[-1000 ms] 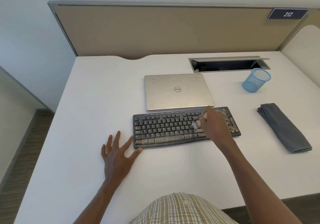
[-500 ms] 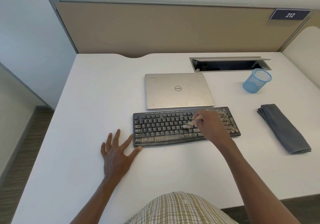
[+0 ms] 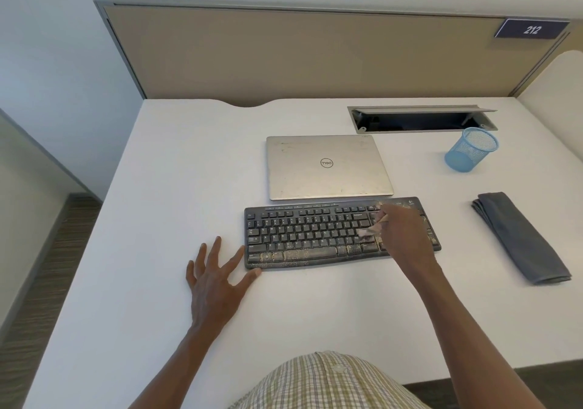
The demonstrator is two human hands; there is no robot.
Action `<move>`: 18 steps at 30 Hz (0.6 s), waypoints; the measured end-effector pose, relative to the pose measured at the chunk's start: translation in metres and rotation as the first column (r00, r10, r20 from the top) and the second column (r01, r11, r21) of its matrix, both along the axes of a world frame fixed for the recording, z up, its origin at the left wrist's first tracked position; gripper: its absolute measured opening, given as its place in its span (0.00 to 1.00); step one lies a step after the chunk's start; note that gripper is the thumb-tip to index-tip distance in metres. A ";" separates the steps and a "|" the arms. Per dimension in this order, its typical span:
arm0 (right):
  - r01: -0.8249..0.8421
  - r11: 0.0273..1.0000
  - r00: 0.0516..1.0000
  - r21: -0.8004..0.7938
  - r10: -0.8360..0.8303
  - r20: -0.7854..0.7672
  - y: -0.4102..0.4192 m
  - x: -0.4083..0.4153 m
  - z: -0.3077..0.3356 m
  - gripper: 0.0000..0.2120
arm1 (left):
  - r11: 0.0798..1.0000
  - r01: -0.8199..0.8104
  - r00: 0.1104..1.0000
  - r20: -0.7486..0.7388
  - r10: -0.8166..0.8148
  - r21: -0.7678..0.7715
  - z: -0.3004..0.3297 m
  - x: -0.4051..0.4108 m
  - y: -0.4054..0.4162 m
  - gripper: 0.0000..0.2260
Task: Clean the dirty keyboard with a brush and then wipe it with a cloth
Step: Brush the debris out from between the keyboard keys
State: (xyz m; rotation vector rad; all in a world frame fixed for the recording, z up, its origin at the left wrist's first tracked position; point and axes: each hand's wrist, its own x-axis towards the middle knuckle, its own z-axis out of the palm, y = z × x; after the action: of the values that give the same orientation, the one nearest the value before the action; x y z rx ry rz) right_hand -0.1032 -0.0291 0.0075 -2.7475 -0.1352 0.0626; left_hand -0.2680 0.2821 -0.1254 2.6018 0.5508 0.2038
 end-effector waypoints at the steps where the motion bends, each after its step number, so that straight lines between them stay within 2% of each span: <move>1: 0.028 1.000 1.000 0.009 -0.028 0.008 -0.001 -0.001 0.001 0.06 | 1.000 0.001 1.000 0.000 -0.001 0.000 0.000 0.000 0.000 0.33; 4: 0.127 0.985 0.990 0.121 -0.133 0.042 0.004 -0.001 0.008 0.01 | 1.000 0.004 1.000 -0.001 -0.004 0.005 -0.001 0.000 0.000 0.33; 6: 0.136 0.976 0.989 0.171 -0.145 0.037 0.009 0.003 0.006 0.01 | 1.000 0.005 1.000 0.003 -0.005 0.004 -0.001 0.000 0.000 0.33; 13: 0.291 0.944 0.957 0.154 -0.287 -0.048 -0.004 0.006 0.002 0.03 | 1.000 0.008 1.000 0.007 -0.008 0.008 -0.001 0.000 0.000 0.32; 16: 0.271 0.950 0.953 0.155 -0.288 0.095 -0.010 0.010 0.002 0.03 | 1.000 0.004 1.000 0.005 -0.004 0.008 -0.002 0.000 0.000 0.32; 18: 0.255 0.951 0.952 0.174 -0.278 0.129 -0.008 0.011 0.001 0.03 | 1.000 0.004 1.000 0.006 -0.004 0.010 -0.002 0.000 0.000 0.32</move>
State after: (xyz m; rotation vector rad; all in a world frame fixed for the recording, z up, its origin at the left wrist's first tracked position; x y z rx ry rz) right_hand -0.0917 -0.0376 0.0085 -2.5858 0.1852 -0.2234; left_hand -0.2683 0.2819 -0.1270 2.6105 0.5443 0.2129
